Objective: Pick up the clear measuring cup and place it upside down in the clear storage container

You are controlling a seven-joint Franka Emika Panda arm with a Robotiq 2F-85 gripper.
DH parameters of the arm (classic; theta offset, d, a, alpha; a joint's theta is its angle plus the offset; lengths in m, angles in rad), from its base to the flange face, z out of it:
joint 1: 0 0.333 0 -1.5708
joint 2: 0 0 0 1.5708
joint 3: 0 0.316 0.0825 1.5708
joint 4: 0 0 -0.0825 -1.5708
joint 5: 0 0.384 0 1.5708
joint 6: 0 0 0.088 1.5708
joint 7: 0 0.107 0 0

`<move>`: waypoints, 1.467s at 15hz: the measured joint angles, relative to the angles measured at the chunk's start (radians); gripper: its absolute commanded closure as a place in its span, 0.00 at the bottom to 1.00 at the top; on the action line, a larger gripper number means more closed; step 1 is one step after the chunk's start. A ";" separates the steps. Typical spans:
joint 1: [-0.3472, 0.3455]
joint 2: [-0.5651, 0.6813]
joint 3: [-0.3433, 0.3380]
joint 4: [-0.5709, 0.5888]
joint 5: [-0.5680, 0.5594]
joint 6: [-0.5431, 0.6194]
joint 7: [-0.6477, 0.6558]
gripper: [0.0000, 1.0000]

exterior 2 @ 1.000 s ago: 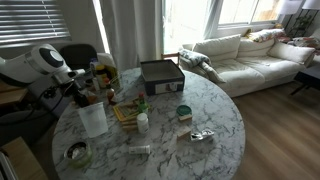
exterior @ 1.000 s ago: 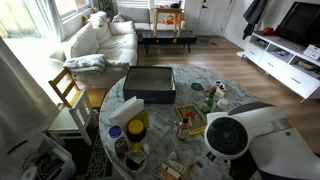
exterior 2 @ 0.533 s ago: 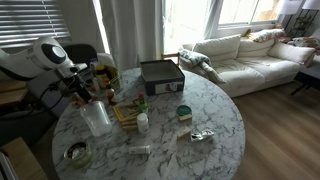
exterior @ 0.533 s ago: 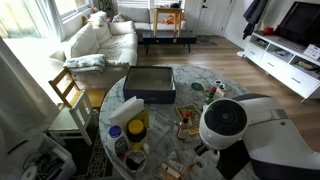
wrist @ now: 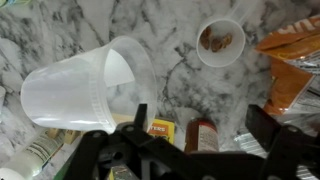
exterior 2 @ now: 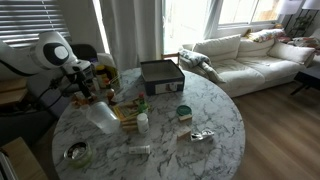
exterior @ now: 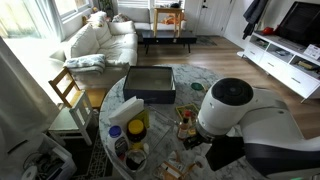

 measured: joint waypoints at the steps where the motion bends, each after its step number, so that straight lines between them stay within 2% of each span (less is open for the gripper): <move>1: 0.000 -0.006 -0.002 -0.001 0.004 0.001 0.000 0.00; 4: 0.000 -0.011 -0.002 0.000 0.007 0.001 0.000 0.00; 7: -0.009 -0.011 -0.028 0.006 0.007 -0.003 0.077 0.00; 10: -0.046 -0.014 -0.076 0.013 0.043 -0.004 0.119 0.00; 16: -0.129 -0.063 -0.149 0.010 0.214 -0.056 0.134 0.00; 22: -0.208 -0.070 -0.202 -0.041 0.255 -0.063 0.280 0.00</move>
